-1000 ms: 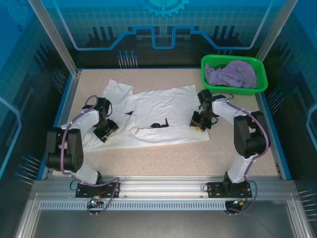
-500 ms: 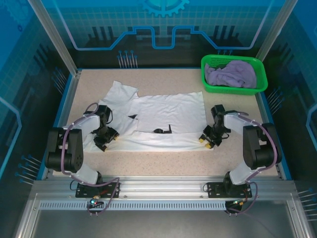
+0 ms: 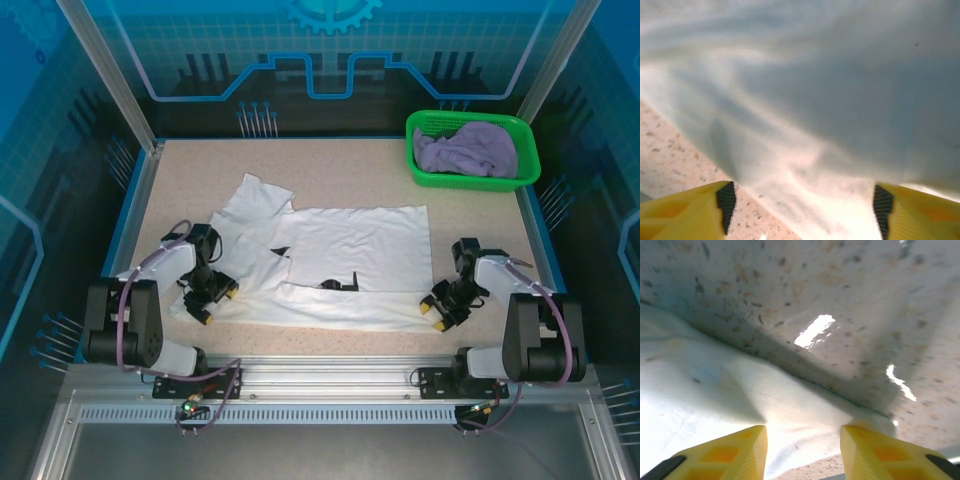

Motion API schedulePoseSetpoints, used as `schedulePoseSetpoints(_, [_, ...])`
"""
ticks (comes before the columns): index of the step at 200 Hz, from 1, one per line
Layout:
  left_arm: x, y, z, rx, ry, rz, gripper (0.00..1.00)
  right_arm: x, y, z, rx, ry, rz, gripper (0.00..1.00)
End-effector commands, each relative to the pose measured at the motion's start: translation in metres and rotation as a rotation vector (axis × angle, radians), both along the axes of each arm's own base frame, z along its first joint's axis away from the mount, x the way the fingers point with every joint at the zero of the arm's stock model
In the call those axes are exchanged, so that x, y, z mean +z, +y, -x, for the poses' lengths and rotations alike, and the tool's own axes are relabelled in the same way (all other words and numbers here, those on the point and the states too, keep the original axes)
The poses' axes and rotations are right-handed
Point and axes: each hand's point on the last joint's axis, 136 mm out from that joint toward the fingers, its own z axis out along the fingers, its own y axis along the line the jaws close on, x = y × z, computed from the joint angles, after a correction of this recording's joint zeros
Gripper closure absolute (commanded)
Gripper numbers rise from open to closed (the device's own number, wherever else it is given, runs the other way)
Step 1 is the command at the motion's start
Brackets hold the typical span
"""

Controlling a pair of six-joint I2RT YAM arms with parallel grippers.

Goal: Fold and stack the t-shirts

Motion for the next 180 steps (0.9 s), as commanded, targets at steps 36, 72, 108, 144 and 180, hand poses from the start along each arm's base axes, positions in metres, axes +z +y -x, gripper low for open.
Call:
schedulePoseSetpoints(36, [0.108, 0.023, -0.128, -0.073, -0.341, -0.125, 0.01, 0.094, -0.022, -0.088, 0.078, -0.322, 0.307, 0.33])
schedulePoseSetpoints(72, [0.148, 0.024, -0.236, -0.207, -0.537, -0.156, 0.01, 0.123, -0.006, -0.165, 0.316, -0.379, 0.368, 0.29])
schedulePoseSetpoints(108, [0.121, 0.004, -0.303, -0.321, -0.552, -0.069, 0.02, 0.114, -0.011, -0.230, 0.432, -0.494, 0.473, 0.27])
schedulePoseSetpoints(144, [0.094, 0.001, -0.348, -0.430, -0.478, -0.114, 0.08, 0.092, 0.004, -0.266, 0.570, -0.643, 0.497, 0.25])
schedulePoseSetpoints(180, [0.076, 0.015, -0.383, -0.432, -0.468, -0.202, 0.16, 0.085, 0.017, -0.262, 0.544, -0.605, 0.266, 0.26])
